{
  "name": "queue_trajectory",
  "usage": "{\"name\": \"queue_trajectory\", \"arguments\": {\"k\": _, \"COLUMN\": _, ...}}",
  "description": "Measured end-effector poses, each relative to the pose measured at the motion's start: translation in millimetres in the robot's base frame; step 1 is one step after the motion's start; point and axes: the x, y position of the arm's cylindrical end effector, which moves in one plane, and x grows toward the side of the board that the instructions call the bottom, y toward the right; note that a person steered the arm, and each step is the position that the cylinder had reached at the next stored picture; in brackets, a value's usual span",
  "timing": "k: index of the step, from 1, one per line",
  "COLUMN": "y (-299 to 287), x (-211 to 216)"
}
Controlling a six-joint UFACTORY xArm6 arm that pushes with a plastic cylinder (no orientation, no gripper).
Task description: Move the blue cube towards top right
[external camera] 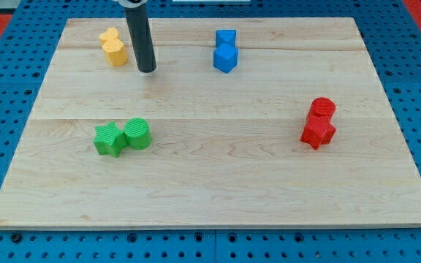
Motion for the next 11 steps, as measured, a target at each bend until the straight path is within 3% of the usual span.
{"name": "queue_trajectory", "arguments": {"k": 1, "y": 5, "x": -1}}
{"name": "queue_trajectory", "arguments": {"k": 4, "y": 135, "x": -14}}
{"name": "queue_trajectory", "arguments": {"k": 9, "y": 142, "x": -48}}
{"name": "queue_trajectory", "arguments": {"k": 11, "y": 208, "x": -51}}
